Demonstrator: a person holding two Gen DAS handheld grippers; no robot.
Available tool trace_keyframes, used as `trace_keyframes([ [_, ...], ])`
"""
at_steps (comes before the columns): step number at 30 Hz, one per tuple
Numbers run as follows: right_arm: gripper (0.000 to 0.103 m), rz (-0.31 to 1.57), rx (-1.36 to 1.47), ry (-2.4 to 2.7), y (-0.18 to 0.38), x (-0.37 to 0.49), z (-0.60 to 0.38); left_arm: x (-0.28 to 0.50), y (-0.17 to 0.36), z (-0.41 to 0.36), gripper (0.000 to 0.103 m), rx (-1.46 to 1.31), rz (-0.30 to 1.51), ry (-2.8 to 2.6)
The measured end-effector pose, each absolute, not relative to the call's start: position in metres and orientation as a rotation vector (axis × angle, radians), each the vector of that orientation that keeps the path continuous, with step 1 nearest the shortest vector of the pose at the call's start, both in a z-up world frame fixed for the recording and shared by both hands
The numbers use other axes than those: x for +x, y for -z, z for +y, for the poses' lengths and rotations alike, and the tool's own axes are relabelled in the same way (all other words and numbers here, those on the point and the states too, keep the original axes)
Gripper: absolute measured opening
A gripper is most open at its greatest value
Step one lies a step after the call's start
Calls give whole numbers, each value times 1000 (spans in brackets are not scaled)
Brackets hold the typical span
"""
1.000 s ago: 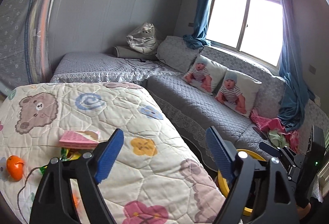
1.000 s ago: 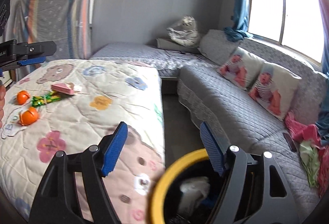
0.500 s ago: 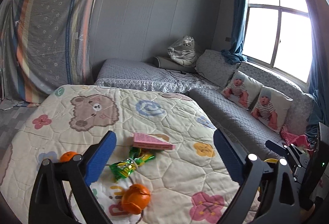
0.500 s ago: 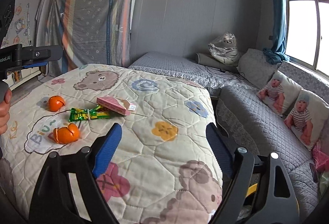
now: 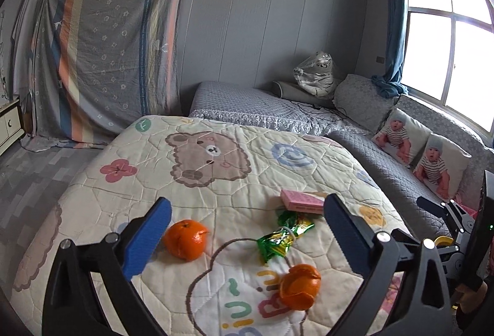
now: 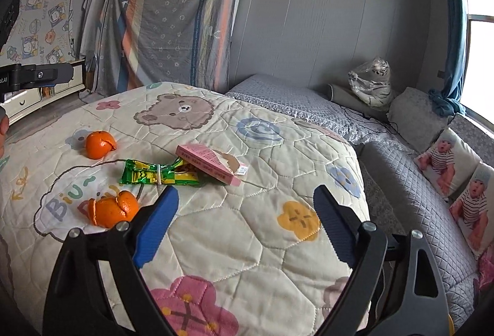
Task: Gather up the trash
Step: 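Move both open tools back over the bed toward the pink box and orange, then grasp the pink box with the right tool while the left tool grasps the orange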
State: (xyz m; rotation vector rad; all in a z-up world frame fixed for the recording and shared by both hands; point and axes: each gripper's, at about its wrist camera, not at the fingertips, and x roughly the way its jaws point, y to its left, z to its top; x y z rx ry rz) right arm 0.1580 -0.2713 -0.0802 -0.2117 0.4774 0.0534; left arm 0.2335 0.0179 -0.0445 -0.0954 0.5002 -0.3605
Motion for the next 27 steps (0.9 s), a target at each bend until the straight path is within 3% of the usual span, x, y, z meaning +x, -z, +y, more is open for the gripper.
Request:
trace_keyframes([
  [10, 85, 523, -284, -87, 100, 204, -252, 271, 93, 62, 95, -77, 607, 344],
  [27, 85, 595, -354, -106, 123, 262, -237, 306, 122, 46, 95, -7, 734, 399],
])
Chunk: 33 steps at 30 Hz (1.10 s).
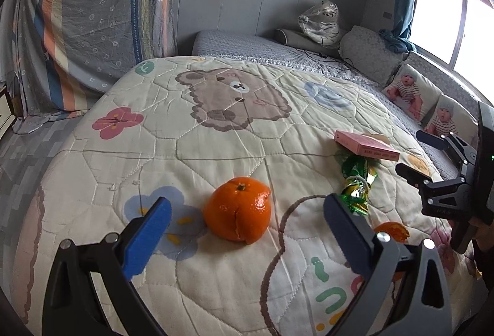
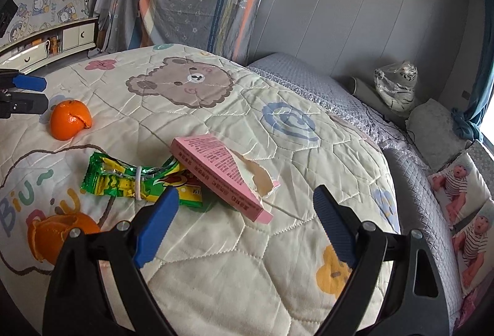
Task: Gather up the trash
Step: 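Grasp the pink box with the right tool while the left tool grasps the orange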
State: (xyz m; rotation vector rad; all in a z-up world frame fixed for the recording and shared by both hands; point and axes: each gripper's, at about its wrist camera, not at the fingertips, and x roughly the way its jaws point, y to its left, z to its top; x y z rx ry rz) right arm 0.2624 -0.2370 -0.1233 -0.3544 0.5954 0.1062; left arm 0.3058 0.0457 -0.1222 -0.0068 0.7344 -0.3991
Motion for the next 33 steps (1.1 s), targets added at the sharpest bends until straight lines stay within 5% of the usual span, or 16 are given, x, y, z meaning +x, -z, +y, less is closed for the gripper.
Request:
trace_keyframes([
  [16, 83, 669, -413, -119, 137, 301, -232, 346, 145, 30, 95, 19, 862, 399],
  [18, 77, 687, -421, -127, 141, 307, -232, 352, 148, 28, 93, 19, 879, 398],
  [28, 55, 766, -394, -138, 153, 338, -237, 374, 164, 17, 51, 90, 929, 385],
  [33, 35, 764, -405, -128, 154, 343, -235, 373, 162, 20, 40, 103, 917, 369],
])
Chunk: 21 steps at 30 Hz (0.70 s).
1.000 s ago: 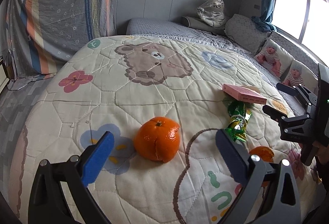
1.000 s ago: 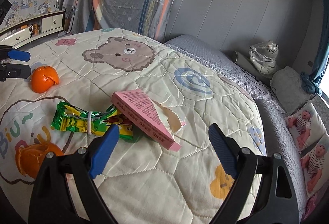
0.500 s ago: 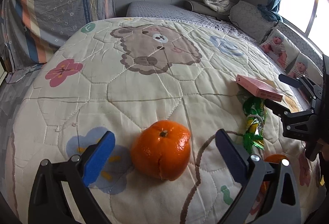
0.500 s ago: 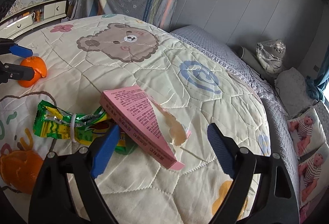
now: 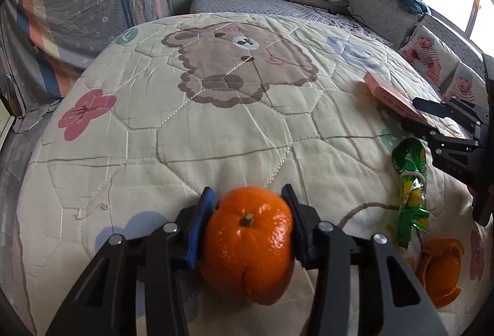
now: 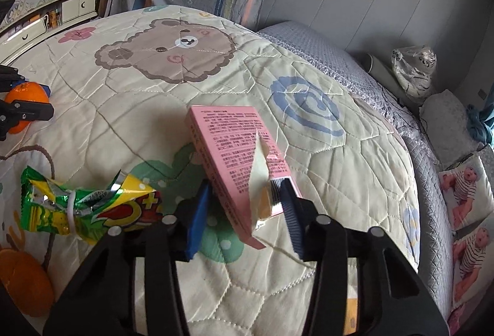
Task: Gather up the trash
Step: 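Grasp the pink box with the right tool while the left tool grasps the orange, then carry the pink box in the right tool while the left tool carries the orange over the bin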
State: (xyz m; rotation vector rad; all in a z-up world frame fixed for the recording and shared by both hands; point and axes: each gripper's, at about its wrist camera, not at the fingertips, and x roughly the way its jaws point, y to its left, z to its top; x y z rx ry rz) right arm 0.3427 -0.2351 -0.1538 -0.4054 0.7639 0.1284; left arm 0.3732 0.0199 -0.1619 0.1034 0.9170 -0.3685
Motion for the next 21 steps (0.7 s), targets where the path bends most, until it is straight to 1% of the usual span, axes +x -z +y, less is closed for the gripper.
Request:
trace_keyframes([
  [1, 29, 753, -413, -131, 152, 342, -233, 372, 160, 21, 39, 104, 911, 373],
  [2, 27, 742, -420, -123, 151, 341, -231, 370, 159, 22, 38, 103, 906, 374],
  [10, 22, 726, -346, -95, 134, 342, -243, 351, 133, 31, 36, 91, 843, 390],
  [14, 17, 717, -301, -87, 121, 337, -250, 345, 119, 39, 36, 44, 807, 379],
  [21, 16, 677, -284, -76, 102, 321, -255, 340, 98, 39, 36, -15, 756, 361],
])
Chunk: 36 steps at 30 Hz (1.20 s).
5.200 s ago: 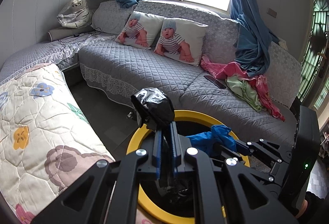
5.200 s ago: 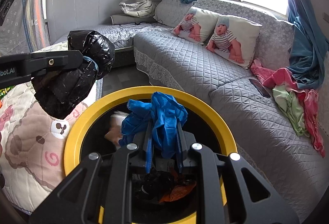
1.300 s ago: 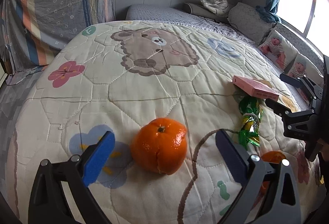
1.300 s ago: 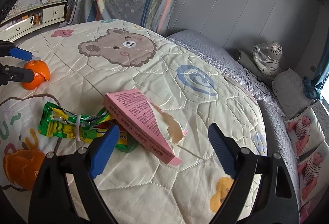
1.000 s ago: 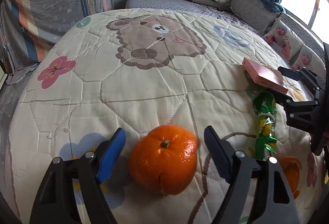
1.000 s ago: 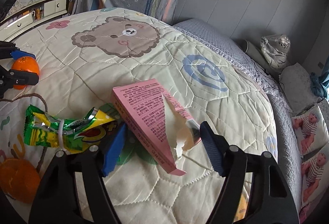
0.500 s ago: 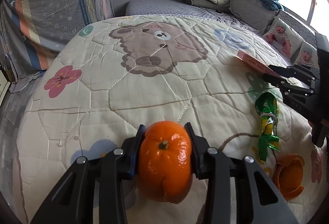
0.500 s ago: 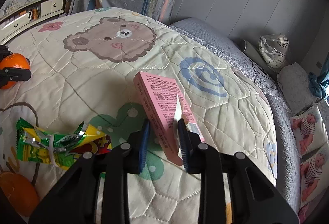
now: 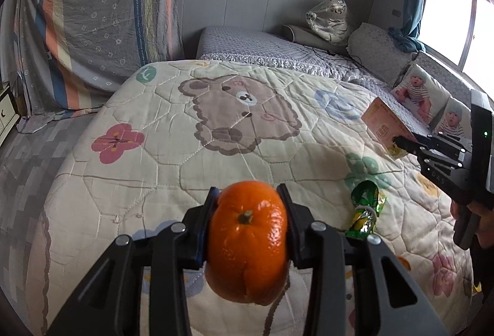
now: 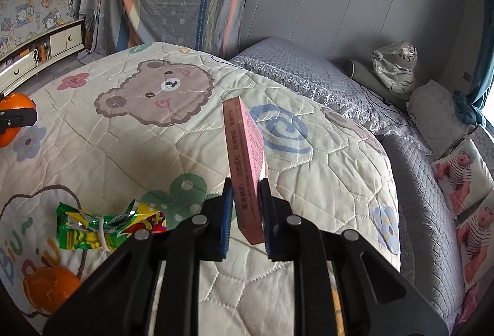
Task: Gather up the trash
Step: 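Carry the pink box in the right tool while the left tool carries the orange over the bin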
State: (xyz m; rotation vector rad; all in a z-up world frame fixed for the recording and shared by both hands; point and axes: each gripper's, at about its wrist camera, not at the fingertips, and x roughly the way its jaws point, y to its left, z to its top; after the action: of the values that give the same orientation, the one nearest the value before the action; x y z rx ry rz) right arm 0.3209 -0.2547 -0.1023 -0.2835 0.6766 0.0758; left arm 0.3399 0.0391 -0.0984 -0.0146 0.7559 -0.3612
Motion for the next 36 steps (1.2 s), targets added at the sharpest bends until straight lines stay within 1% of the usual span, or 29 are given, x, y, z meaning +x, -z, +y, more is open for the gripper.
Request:
trace_keyframes([
  [13, 16, 594, -220, -86, 67, 282, -263, 320, 66, 10, 36, -62, 677, 363],
  [19, 16, 554, -196, -60, 52, 260, -276, 302, 43, -10, 36, -52, 625, 364],
  [29, 16, 488, -172, 5, 29, 214, -307, 262, 5, -58, 36, -25, 552, 455],
  [36, 16, 457, -155, 56, 18, 180, -330, 238, -11, -89, 36, -3, 521, 505],
])
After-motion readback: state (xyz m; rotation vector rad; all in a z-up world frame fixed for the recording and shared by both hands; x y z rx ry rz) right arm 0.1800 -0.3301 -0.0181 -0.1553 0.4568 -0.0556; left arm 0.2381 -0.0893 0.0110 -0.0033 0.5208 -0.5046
